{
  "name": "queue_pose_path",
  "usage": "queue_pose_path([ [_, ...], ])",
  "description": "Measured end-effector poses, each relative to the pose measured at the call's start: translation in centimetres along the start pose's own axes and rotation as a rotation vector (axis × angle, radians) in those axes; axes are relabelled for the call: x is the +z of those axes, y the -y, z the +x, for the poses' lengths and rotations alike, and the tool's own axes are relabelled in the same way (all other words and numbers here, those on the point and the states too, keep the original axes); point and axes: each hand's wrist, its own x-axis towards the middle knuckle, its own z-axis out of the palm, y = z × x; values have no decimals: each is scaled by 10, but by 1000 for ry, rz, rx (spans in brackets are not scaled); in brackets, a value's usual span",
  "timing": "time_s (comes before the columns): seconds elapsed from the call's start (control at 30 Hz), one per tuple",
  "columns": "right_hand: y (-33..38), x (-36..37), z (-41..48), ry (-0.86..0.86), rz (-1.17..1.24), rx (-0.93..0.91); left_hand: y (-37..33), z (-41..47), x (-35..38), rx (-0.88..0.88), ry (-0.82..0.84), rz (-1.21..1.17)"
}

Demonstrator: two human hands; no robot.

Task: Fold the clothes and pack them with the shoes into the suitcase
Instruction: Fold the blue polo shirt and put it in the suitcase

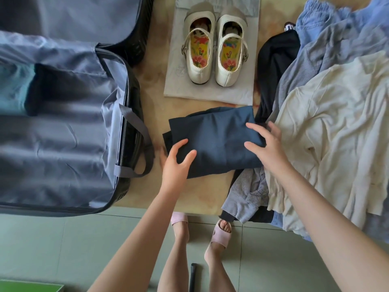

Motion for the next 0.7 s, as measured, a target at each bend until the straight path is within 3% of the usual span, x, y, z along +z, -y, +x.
queue_pose_path([
  [0.17,4,-17,-2,150,65,34,-2,7,-12,2,26,-33],
  [0.37,3,-12,-10,99,139,79,-16,14,-13,95,23,55],
  [0.7,5,-11,-21,211,231,206,-15,29,-25,109,195,110],
])
